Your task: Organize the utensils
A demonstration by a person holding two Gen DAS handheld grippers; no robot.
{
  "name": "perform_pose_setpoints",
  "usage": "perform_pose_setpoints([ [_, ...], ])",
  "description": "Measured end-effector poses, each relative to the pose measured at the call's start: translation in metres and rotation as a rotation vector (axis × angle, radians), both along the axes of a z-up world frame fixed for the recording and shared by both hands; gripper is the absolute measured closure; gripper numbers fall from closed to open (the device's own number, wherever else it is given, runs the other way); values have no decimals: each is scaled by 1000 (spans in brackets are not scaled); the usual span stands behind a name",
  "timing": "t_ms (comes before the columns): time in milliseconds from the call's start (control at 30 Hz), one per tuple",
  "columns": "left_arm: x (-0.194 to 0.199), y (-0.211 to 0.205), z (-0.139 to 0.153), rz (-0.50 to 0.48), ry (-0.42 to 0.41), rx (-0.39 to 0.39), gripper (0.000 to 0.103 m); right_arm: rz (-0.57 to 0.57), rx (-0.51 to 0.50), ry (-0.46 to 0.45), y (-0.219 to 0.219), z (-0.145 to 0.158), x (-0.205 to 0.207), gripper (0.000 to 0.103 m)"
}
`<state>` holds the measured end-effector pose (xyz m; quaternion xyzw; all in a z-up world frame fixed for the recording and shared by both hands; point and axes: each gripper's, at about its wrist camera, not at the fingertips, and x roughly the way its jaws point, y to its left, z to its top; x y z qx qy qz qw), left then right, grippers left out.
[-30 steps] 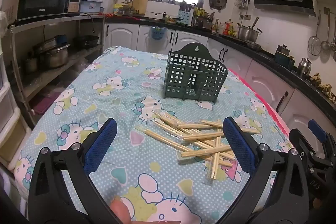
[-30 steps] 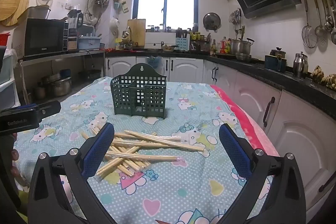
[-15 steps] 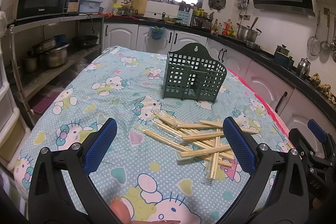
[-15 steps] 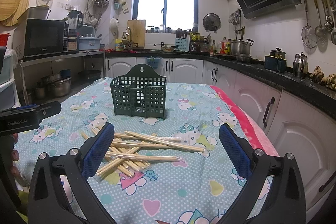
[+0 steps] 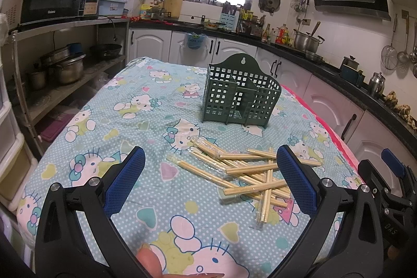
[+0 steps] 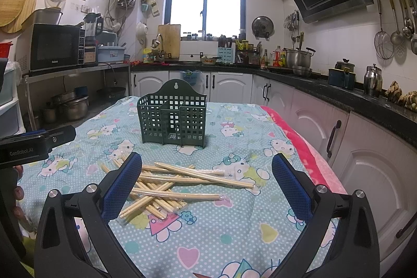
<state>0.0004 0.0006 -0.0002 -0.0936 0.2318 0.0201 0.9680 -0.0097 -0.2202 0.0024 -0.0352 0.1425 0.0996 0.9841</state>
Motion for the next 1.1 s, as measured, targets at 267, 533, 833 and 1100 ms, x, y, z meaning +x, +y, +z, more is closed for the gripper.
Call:
perform_pose_setpoints([
  [267, 0, 0, 0, 1, 1, 0, 10, 2, -1, 6, 1, -1, 1, 6],
  [533, 1, 2, -1, 7, 13, -11, 10, 18, -6, 19, 7, -5, 2, 6],
  [833, 12, 19, -12, 48, 83, -71, 10, 54, -32, 67, 13, -3, 16, 6],
  [1100, 27, 42, -21, 74, 165, -120, 10, 145, -79, 134, 28, -5, 37, 6],
])
